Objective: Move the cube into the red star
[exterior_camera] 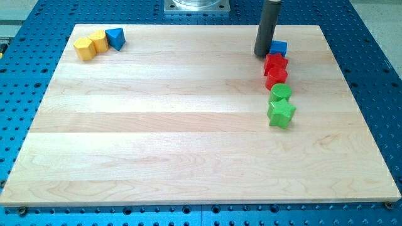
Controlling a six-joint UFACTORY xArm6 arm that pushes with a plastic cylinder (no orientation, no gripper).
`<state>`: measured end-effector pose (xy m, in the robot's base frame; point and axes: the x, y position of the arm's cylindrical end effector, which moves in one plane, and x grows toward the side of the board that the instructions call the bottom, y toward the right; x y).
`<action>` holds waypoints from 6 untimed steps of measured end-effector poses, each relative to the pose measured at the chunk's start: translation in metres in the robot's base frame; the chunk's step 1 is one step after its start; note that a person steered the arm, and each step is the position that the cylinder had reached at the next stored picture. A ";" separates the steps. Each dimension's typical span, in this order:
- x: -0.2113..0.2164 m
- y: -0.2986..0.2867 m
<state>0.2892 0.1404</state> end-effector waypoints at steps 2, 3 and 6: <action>0.008 0.000; 0.008 0.000; -0.015 0.068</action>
<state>0.2744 0.2085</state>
